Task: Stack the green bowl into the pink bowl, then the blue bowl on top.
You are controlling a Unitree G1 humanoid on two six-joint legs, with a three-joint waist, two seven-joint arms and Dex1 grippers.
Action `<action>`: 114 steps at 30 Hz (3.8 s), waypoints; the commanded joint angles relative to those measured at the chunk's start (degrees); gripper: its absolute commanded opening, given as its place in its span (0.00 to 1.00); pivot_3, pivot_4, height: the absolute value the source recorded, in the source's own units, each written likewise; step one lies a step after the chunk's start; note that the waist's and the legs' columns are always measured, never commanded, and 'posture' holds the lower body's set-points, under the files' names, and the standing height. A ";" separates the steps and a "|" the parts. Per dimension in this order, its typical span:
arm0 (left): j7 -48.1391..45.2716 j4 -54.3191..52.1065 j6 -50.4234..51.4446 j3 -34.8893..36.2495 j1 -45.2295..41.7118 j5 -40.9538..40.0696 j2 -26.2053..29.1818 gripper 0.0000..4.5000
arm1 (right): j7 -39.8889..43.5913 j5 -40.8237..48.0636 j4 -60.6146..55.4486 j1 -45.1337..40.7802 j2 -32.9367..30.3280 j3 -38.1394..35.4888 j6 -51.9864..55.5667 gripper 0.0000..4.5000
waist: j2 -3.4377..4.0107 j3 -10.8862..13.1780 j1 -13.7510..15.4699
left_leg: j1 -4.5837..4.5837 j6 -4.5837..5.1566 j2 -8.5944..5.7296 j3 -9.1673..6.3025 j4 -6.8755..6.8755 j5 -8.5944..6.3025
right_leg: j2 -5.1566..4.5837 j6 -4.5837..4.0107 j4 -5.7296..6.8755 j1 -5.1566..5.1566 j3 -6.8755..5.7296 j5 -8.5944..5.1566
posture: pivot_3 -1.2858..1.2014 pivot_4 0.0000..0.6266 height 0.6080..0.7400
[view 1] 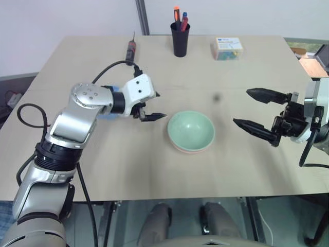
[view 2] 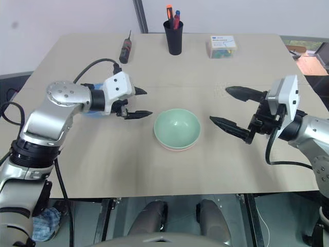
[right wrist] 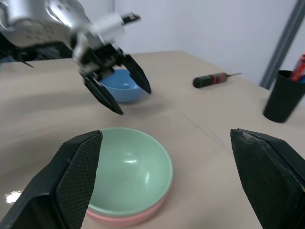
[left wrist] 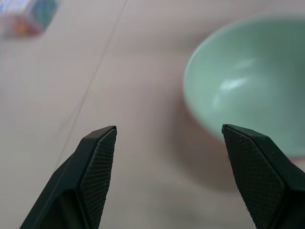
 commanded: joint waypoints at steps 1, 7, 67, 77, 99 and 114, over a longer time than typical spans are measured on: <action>3.51 0.38 1.37 1.24 -0.23 2.60 0.25 0.83 | 0.17 0.97 -0.99 -1.10 -0.55 0.13 -0.37 1.00 | 0.00 0.00 -0.01 | 0.00 0.00 0.00 0.00 0.00 0.00 | 0.00 0.00 0.00 0.00 0.00 0.00 | 0.52 0.24 0.99; 5.06 3.94 0.08 -0.40 0.80 7.50 1.65 0.83 | 1.09 3.50 -1.61 -1.38 -0.57 0.20 -0.07 1.00 | 0.00 0.00 -0.18 | 0.01 0.01 0.00 0.00 0.00 -0.01 | 0.00 0.00 0.02 0.00 0.00 0.00 | 0.52 0.24 0.99; -0.87 -7.58 -6.70 8.87 8.85 1.50 8.31 0.00 | 4.45 4.54 0.17 -2.91 -0.23 4.64 -1.79 1.00 | -0.04 0.05 0.05 | -0.03 0.08 0.06 0.00 0.02 -0.05 | -0.05 0.00 0.00 -0.02 -0.02 0.00 | 0.52 0.24 0.99; -25.05 2.93 -26.38 1.83 -8.27 -3.95 7.62 0.00 | 5.28 2.95 1.72 -4.61 1.41 6.64 -2.78 1.00 | -0.05 0.07 -0.40 | 0.03 0.06 0.03 0.09 0.00 -0.04 | 0.02 0.00 0.04 -0.01 0.01 0.00 | 0.52 0.24 0.99; -34.49 5.80 -43.59 -16.08 -20.43 -17.15 6.04 0.00 | 4.27 2.17 0.42 -2.44 1.04 5.30 -3.67 1.00 | -0.04 0.20 -0.45 | -0.05 0.09 0.02 -0.01 0.22 -0.05 | 0.06 0.00 0.08 0.00 -0.04 0.00 | 0.52 0.24 0.99; -34.49 6.65 -37.97 -12.38 -18.74 -20.92 4.77 0.97 | 5.41 2.22 1.52 -1.69 0.91 4.48 -3.92 1.00 | -0.05 0.21 -0.45 | -0.05 0.08 0.01 -0.02 0.27 -0.05 | 0.05 0.00 0.10 0.01 -0.05 0.00 | 0.52 0.24 0.99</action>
